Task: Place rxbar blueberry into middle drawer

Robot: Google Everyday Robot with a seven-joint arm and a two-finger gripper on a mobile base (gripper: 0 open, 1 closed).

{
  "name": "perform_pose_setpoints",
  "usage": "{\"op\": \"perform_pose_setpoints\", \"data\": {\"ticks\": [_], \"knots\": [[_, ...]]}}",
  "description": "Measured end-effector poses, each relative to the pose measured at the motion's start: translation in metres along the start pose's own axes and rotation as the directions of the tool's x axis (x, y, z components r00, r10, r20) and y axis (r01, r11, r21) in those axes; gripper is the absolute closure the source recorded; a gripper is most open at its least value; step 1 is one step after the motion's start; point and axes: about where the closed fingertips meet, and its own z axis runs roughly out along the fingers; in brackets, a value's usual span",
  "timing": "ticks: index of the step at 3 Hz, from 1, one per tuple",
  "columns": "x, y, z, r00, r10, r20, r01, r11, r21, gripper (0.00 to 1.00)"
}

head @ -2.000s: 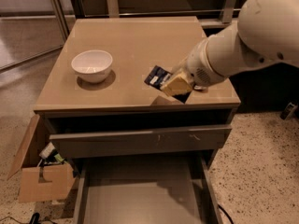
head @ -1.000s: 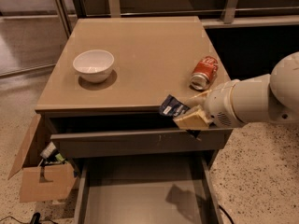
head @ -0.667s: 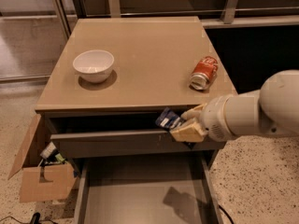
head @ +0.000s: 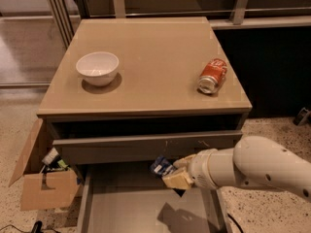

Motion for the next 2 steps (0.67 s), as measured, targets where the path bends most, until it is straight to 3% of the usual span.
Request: {"op": "perform_pose_setpoints", "data": {"ticks": [1,2], "knots": [[0.055,0.013,0.059,0.998,0.046,-0.035,-0.048,0.9981,-0.039,1.00],[0.088,0.014,0.098,0.996,0.070,-0.059,-0.073,0.9959,-0.052,1.00]]}}
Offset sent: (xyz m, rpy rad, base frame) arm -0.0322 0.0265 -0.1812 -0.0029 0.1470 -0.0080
